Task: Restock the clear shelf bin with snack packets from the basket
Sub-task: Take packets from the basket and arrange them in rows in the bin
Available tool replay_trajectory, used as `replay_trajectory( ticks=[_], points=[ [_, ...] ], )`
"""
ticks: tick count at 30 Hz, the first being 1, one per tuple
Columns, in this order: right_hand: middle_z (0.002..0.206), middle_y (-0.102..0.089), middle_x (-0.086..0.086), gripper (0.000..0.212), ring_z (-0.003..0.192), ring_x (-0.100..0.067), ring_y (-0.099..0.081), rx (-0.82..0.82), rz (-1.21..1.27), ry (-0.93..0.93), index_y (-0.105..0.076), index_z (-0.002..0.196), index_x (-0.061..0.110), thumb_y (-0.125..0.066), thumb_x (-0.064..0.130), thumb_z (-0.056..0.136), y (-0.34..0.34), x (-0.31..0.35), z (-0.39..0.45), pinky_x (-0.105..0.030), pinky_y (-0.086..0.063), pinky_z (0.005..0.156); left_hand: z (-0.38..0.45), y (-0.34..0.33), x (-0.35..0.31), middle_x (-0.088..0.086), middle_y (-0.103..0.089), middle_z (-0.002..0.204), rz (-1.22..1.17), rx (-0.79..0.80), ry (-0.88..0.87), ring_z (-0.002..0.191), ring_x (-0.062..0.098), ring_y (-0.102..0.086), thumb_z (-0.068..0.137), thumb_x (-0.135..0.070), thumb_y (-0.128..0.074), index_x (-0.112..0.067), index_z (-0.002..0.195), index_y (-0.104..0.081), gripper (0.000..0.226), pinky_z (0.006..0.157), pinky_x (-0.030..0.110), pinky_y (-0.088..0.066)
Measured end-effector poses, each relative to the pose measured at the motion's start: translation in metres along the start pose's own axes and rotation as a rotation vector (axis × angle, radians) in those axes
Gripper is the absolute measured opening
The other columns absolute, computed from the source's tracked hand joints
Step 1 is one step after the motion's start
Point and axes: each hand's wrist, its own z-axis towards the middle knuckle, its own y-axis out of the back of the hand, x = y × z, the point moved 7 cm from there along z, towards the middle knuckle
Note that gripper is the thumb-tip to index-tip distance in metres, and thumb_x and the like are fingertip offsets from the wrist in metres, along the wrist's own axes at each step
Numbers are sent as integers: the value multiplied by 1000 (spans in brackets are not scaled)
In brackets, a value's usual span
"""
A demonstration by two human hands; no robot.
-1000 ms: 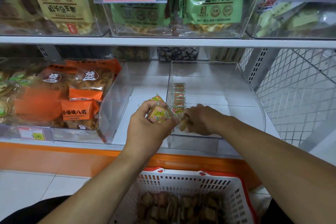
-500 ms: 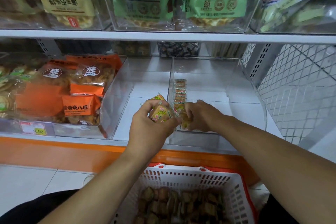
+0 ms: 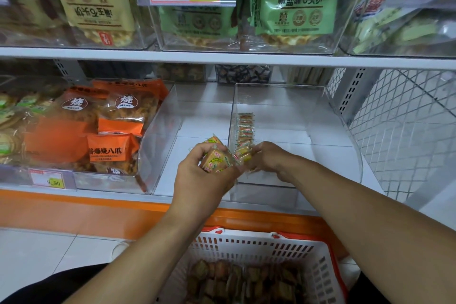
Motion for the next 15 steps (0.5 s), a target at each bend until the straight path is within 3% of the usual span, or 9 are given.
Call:
replay_trajectory(
  ticks=[1,3,6,9,11,13,15],
  points=[
    [95,-74,-1,45,80,-13,-68,-24,13,-16,-71,115,9,-86,3,73,1,-3,2,-24,-60,70,0,1,0,-4,-75,75,-4,1,2,60,9,-68,71,-3,-89,-14,100,-70,36,52,20,-53],
    [92,-73,4,37,84,-13,-67,-110,-116,-15,-73,94,20,-94,20,64,6,-5,4,-29,-58,78,0,3,1,-2,-75,76,-6,2,6,61,9,-68,72,-3,-89,-13,101,-70,36,53,21,-55],
    [82,-70,11,36,74,-4,-63,-126,-106,-2,-64,72,28,-97,19,59,6,-3,4,-22,-51,63,1,4,1,0,-76,77,-16,2,12,62,11,-68,72,-2,-89,-13,100,-70,36,55,23,-56],
    [79,-64,9,45,73,-7,-61,-111,-116,-7,-55,79,27,-93,9,64,2,-3,2,-22,-47,58,1,3,2,3,-76,80,-15,10,24,64,12,-68,72,-1,-88,-14,101,-71,36,58,24,-58],
    [90,-64,0,48,90,-20,-65,-82,-134,-56,-52,90,22,-91,6,66,0,-5,0,-32,-56,76,0,3,2,5,-76,82,-14,15,34,65,11,-69,72,-2,-88,-14,102,-70,36,57,24,-57],
    [108,-67,-10,52,108,-30,-64,-40,-176,-104,-58,109,12,-88,3,68,-3,-7,0,-42,-55,96,0,2,2,5,-76,82,-18,16,39,64,10,-68,73,-1,-88,-13,102,-70,36,55,23,-56],
    [116,-69,-15,53,110,-33,-65,-42,-196,-127,-64,116,4,-88,4,69,-2,-8,3,-44,-55,99,-1,2,2,4,-75,78,-26,15,38,63,11,-67,72,0,-88,-11,102,-70,37,54,22,-55]
  ],
)
